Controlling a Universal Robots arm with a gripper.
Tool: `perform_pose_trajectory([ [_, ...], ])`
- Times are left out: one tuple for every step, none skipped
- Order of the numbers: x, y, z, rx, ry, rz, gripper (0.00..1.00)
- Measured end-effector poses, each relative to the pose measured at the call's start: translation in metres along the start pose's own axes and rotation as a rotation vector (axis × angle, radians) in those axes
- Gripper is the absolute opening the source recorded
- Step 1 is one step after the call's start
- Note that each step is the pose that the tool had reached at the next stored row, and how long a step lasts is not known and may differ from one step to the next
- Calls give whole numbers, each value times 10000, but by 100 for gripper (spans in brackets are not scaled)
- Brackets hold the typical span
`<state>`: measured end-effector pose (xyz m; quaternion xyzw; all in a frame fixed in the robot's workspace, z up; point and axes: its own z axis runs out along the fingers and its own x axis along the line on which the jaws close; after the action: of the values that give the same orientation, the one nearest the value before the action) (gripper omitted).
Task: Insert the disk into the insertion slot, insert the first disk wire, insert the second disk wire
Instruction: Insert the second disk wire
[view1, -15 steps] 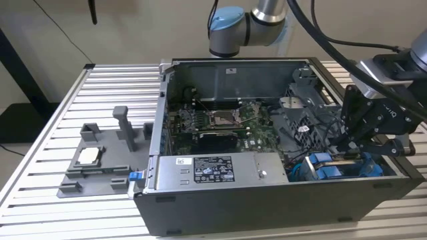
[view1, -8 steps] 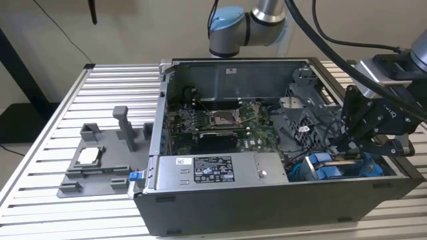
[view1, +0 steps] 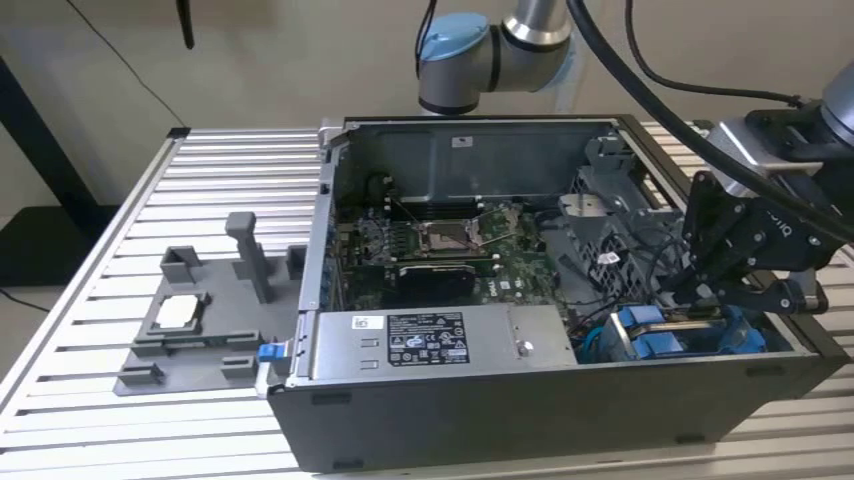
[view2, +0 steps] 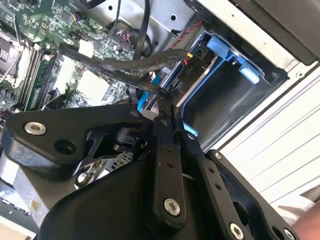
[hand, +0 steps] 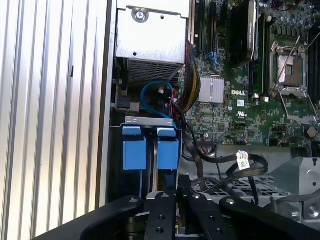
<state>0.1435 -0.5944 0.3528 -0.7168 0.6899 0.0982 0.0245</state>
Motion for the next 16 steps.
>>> perform_pose_trajectory([
  [1,-7,3,-5,0,2,15],
  [1,-16,6,-8,0,4,15],
  [3,-23,13,-10,0,4,15],
  [5,-27,24,-9,-1,4,15],
  [7,-29,38,-9,0,4,15],
  [9,-30,49,-9,0,4,15],
  [7,-33,56,-9,1,2,15],
  [4,-34,59,-10,2,0,15],
  [0,-36,60,-10,2,-1,15],
  [-4,-40,63,-10,0,-3,15],
  [-8,-43,63,-11,1,-5,15],
  [-9,-46,64,-11,1,-5,15],
  [-8,-47,65,-11,3,-6,15],
  [-8,-49,68,-11,3,-9,15],
  [-8,-51,71,-11,2,-11,15],
  [-7,-52,75,-12,3,-14,15],
])
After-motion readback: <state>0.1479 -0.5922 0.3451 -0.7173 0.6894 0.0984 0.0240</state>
